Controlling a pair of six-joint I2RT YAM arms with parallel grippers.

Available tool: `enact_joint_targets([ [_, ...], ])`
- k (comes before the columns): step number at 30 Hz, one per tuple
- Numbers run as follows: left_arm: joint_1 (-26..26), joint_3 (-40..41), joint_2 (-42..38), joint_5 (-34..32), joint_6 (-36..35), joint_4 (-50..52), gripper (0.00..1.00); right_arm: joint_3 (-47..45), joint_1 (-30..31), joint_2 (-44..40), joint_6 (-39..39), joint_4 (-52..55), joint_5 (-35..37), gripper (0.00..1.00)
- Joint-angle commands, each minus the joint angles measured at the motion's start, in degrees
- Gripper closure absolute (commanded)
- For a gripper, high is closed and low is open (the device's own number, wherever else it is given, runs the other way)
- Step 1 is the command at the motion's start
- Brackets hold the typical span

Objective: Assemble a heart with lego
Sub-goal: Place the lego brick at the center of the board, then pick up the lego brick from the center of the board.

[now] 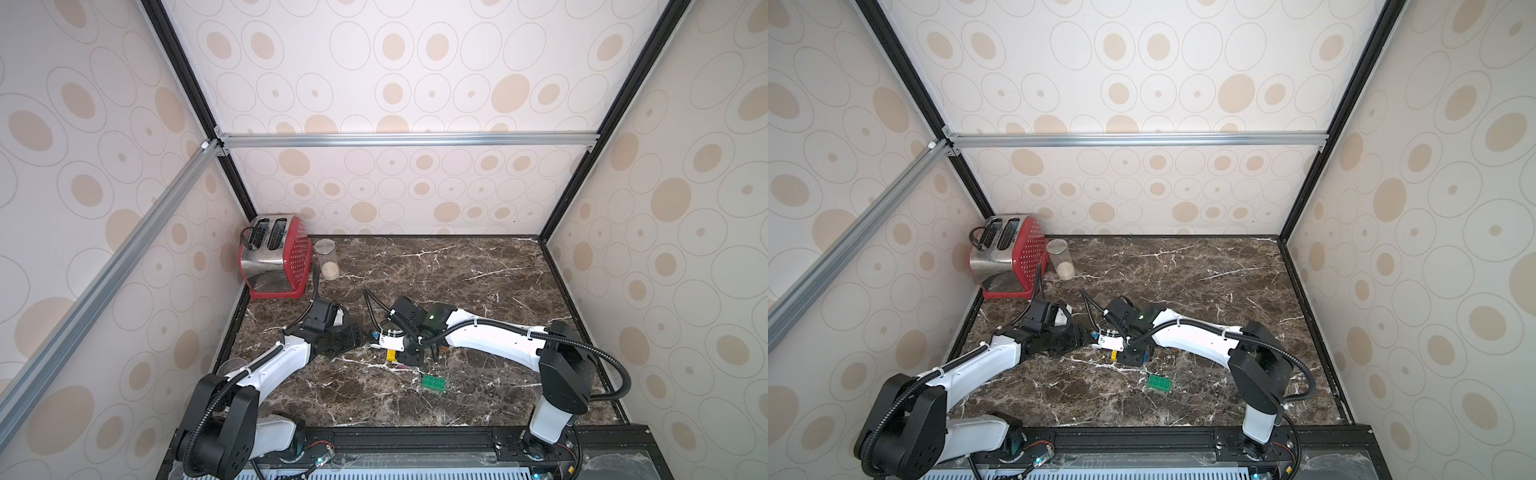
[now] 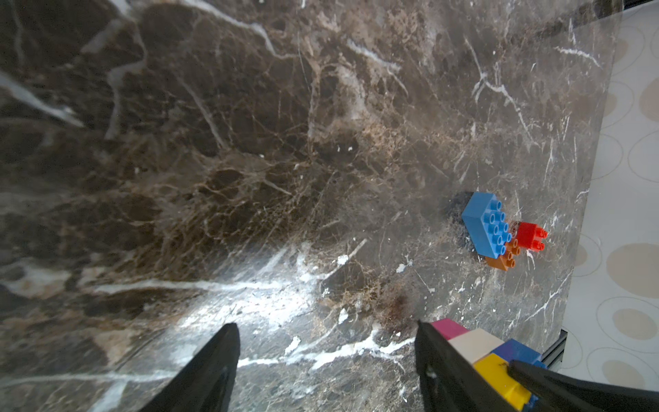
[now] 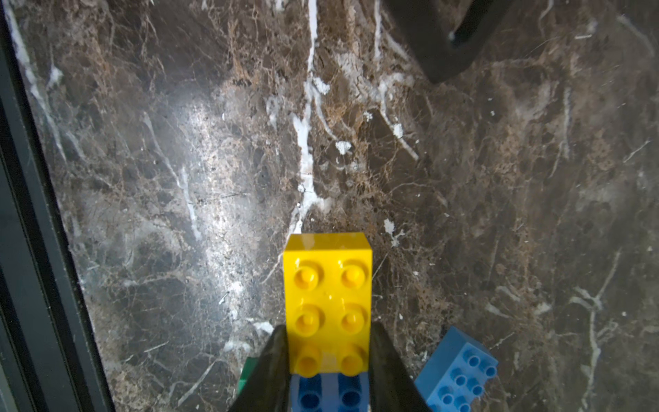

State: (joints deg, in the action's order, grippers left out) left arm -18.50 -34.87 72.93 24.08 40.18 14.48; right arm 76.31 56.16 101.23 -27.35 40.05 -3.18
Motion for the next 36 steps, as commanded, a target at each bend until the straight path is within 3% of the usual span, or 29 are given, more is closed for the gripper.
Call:
enact_joint_targets([
  [1,-0.3,-1.7,-1.29,-0.96,-0.94,1.38,0.23,1.01,-0.44,2.17,-2.22,1.97,0.28,0.73],
  [11,-0.31,-1.6,-1.12,-0.89,-1.48,1.69,0.23,1.72,-0.44,6.16,-0.52,1.94,0.37,0.69],
  [16,-0.31,-1.82,-1.12,-0.54,-1.77,1.93,0.22,2.16,-0.41,4.0,0.15,2.27,0.51,0.47],
  [19,-0.31,-2.13,-1.12,-0.26,-2.21,1.89,0.21,2.22,-0.44,1.98,0.02,2.04,0.35,0.41],
  [26,-2.35,-2.56,-0.31,5.34,-2.83,-0.27,0.22,2.46,-2.32,-2.57,-0.07,2.83,-0.88,0.39],
  [36,-5.57,-0.75,0.75,10.01,0.79,-7.51,0.25,-2.61,-11.86,-5.04,6.06,-0.52,7.09,0.39],
])
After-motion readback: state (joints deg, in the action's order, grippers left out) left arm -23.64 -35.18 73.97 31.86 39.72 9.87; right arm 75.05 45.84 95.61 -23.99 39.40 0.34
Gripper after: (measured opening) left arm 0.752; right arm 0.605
